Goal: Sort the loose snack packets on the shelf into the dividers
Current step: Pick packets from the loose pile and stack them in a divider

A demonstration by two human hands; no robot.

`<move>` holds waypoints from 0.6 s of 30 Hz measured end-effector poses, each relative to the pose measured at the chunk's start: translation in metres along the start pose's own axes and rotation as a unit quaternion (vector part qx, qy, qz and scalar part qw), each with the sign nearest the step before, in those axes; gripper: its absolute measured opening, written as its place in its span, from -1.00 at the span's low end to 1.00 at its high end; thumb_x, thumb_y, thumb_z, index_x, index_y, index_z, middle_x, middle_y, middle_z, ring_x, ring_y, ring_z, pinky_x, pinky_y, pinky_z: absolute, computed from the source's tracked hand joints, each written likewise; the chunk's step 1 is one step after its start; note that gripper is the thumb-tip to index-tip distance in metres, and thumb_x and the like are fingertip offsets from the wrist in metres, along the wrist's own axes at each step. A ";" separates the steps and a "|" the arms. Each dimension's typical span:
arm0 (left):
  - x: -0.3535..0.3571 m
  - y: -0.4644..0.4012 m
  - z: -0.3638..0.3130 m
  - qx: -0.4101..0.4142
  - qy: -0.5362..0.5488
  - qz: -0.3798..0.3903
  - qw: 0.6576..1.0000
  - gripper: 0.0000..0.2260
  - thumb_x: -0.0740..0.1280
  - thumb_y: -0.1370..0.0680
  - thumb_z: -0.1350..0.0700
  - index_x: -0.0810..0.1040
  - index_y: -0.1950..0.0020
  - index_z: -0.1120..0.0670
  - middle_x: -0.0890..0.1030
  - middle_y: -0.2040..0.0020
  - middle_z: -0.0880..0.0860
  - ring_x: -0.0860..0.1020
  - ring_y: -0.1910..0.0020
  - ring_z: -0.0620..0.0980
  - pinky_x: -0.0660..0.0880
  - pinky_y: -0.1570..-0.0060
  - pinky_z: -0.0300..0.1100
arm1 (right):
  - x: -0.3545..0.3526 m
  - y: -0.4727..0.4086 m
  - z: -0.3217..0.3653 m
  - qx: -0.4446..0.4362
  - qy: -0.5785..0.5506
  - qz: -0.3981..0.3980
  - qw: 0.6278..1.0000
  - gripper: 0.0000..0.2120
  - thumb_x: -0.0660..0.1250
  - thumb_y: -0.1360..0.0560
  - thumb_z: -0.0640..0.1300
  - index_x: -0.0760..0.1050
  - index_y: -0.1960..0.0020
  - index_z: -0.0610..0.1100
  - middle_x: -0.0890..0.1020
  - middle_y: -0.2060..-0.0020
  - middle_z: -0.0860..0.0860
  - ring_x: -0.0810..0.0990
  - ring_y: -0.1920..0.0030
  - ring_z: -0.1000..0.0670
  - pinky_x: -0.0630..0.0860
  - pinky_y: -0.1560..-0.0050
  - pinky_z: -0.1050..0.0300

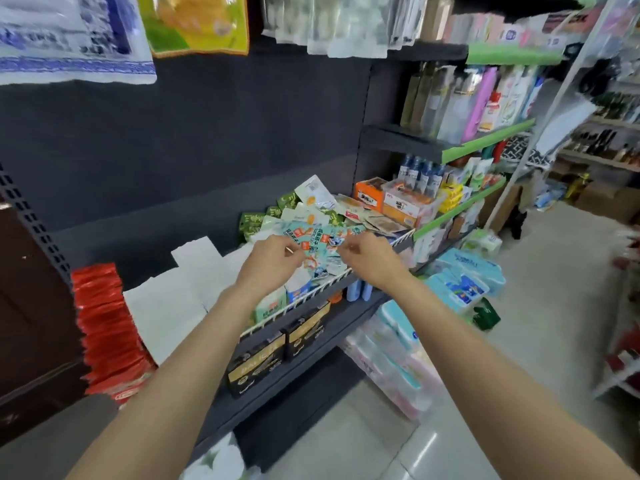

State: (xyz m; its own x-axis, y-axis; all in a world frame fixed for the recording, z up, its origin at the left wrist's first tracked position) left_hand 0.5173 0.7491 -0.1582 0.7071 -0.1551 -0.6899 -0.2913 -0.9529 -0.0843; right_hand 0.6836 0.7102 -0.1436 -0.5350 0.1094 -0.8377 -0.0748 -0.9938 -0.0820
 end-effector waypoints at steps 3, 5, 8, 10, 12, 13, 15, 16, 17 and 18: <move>0.012 -0.046 0.006 -0.033 0.011 -0.018 0.999 -0.85 0.24 -0.57 0.03 0.57 0.12 -0.02 0.66 0.12 0.01 0.63 0.17 0.05 0.57 0.05 -0.01 | 0.005 -0.055 -0.023 -0.015 0.005 0.030 0.999 -0.78 0.18 -0.56 -0.17 0.58 0.01 -0.22 0.61 0.24 -0.11 0.57 0.22 -0.11 0.49 0.20 0.05; 0.020 -0.069 0.012 -0.053 0.022 -0.026 0.998 -0.85 0.24 -0.57 0.04 0.57 0.15 -0.03 0.67 0.14 0.01 0.63 0.16 0.02 0.56 0.08 -0.08 | 0.011 -0.084 -0.039 -0.018 -0.001 0.040 0.999 -0.78 0.18 -0.55 -0.17 0.59 0.02 -0.19 0.64 0.21 -0.13 0.60 0.20 -0.15 0.52 0.18 -0.03; 0.034 -0.107 0.022 -0.075 0.040 -0.028 0.996 -0.86 0.26 -0.56 0.08 0.59 0.14 0.02 0.67 0.14 0.03 0.63 0.13 0.00 0.51 0.13 -0.17 | 0.022 -0.130 -0.060 -0.026 -0.002 0.063 0.998 -0.79 0.18 -0.54 -0.16 0.60 0.04 -0.14 0.66 0.15 -0.12 0.61 0.15 -0.16 0.56 0.12 -0.08; 0.045 -0.133 0.028 -0.082 0.051 -0.024 0.995 -0.85 0.25 -0.56 0.10 0.59 0.11 0.05 0.67 0.12 0.06 0.63 0.13 0.01 0.53 0.08 -0.15 | 0.027 -0.160 -0.072 -0.026 -0.002 0.073 0.997 -0.81 0.20 -0.54 -0.14 0.59 -0.01 -0.09 0.67 0.11 -0.12 0.62 0.11 -0.13 0.57 0.08 -0.04; 0.062 -0.159 0.031 -0.077 0.020 0.008 0.997 -0.83 0.22 -0.57 0.11 0.60 0.04 0.10 0.66 0.07 0.09 0.61 0.12 0.02 0.53 0.02 -0.13 | 0.032 -0.188 -0.086 -0.012 -0.014 0.078 0.997 -0.81 0.23 -0.53 -0.13 0.56 -0.09 -0.06 0.67 0.13 -0.12 0.62 0.14 -0.10 0.57 0.08 0.00; 0.072 -0.172 0.033 -0.071 -0.006 0.030 0.997 -0.82 0.22 -0.57 0.11 0.60 0.01 0.10 0.65 0.05 0.09 0.60 0.10 0.03 0.51 0.01 -0.13 | 0.035 -0.200 -0.095 -0.004 -0.021 0.079 0.997 -0.79 0.23 -0.54 -0.13 0.54 -0.13 -0.05 0.67 0.12 -0.12 0.61 0.18 -0.08 0.56 0.12 0.05; 0.090 -0.196 0.035 -0.061 -0.041 0.055 0.996 -0.81 0.21 -0.57 0.11 0.60 -0.04 0.10 0.64 -0.01 0.08 0.58 0.07 0.03 0.49 -0.04 -0.11 | 0.042 -0.224 -0.114 0.007 -0.025 0.083 0.996 -0.76 0.23 -0.54 -0.15 0.52 -0.18 -0.06 0.66 0.08 -0.13 0.58 0.24 -0.06 0.49 0.22 0.14; 0.096 -0.205 0.037 -0.061 -0.047 0.057 0.995 -0.80 0.21 -0.57 0.10 0.60 -0.06 0.11 0.63 -0.05 0.07 0.58 0.05 0.03 0.49 -0.03 -0.12 | 0.046 -0.232 -0.123 0.010 -0.024 0.086 0.996 -0.76 0.23 -0.53 -0.15 0.52 -0.18 -0.06 0.65 0.06 -0.14 0.56 0.24 -0.06 0.46 0.24 0.16; 0.100 -0.212 0.038 -0.063 -0.051 0.054 0.995 -0.79 0.21 -0.57 0.10 0.59 -0.07 0.12 0.62 -0.09 0.06 0.57 0.02 0.03 0.48 0.01 -0.15 | 0.049 -0.239 -0.130 0.012 -0.024 0.089 0.996 -0.76 0.24 -0.53 -0.14 0.52 -0.18 -0.06 0.65 0.03 -0.14 0.56 0.23 -0.06 0.46 0.23 0.16; 0.104 -0.221 0.040 -0.067 -0.054 0.050 0.995 -0.79 0.21 -0.57 0.10 0.59 -0.08 0.13 0.61 -0.11 0.06 0.56 0.00 0.02 0.46 0.04 -0.19 | 0.053 -0.248 -0.139 0.016 -0.027 0.093 0.995 -0.76 0.24 -0.53 -0.14 0.52 -0.18 -0.05 0.65 0.00 -0.14 0.57 0.20 -0.06 0.47 0.20 0.16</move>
State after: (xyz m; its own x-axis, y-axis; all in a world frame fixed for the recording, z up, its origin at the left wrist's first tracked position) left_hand 0.6290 0.9539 -0.2404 0.6036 -0.2300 -0.7634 -0.2631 -0.9613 0.0817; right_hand 0.7901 0.9601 -0.2428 -0.5863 -0.0744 -0.8067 0.0040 -0.9960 0.0889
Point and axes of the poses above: each hand's wrist, its own y-axis away from the middle knuckle, its own x-axis out of the palm, z = x × y, the point moved 5 cm from there along -y, towards the middle knuckle
